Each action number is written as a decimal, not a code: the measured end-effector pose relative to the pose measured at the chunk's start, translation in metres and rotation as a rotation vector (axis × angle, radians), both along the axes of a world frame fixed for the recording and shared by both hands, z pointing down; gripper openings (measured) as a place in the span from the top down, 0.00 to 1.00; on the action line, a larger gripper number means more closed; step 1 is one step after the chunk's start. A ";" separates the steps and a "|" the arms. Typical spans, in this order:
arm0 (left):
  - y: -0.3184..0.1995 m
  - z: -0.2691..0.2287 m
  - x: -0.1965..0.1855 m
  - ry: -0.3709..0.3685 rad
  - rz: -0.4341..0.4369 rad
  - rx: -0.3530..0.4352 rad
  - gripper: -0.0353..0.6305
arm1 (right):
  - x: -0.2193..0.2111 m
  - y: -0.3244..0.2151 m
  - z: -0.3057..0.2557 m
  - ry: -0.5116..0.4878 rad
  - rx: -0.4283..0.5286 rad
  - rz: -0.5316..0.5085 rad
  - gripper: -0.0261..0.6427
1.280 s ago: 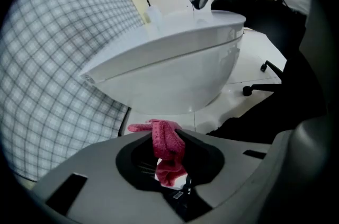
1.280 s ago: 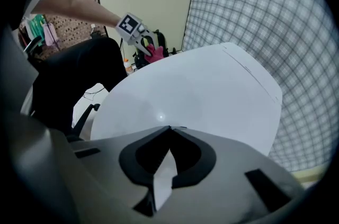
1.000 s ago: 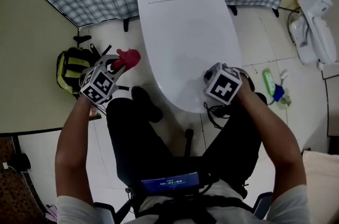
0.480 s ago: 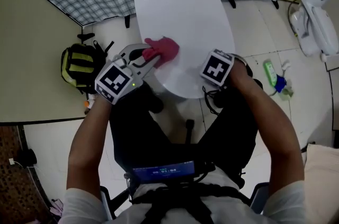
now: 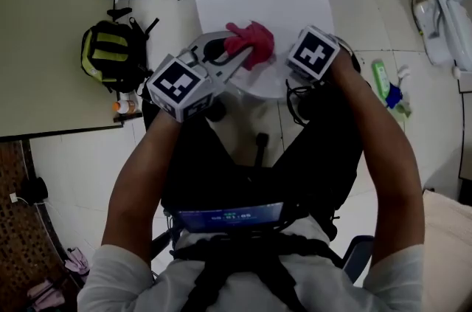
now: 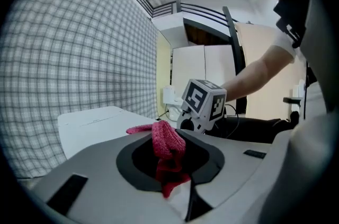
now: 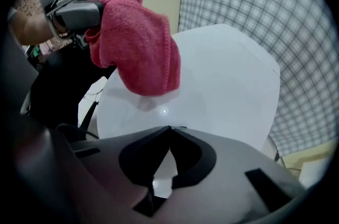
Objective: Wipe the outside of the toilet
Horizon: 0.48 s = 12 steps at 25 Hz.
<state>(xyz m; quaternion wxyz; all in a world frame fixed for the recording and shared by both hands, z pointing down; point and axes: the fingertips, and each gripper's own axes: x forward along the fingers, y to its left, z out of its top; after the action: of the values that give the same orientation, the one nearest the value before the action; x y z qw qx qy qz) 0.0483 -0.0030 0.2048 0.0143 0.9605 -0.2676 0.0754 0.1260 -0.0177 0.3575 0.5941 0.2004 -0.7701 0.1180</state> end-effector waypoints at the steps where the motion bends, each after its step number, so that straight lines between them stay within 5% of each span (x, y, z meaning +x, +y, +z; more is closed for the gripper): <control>1: 0.002 -0.002 0.001 0.028 -0.012 -0.014 0.84 | -0.002 0.000 -0.001 -0.052 0.019 0.028 0.95; 5: 0.010 -0.007 0.001 0.112 -0.055 -0.038 0.84 | -0.001 -0.001 -0.007 -0.133 0.106 0.085 0.94; 12: 0.037 -0.009 -0.009 0.270 -0.134 -0.078 0.84 | -0.001 0.018 -0.005 -0.132 0.101 0.086 0.88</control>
<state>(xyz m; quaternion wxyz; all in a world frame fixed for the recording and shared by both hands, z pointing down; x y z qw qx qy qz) 0.0393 0.0338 0.1956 0.0925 0.9405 -0.3237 -0.0453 0.1251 0.0002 0.3523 0.5257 0.2547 -0.8031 0.1172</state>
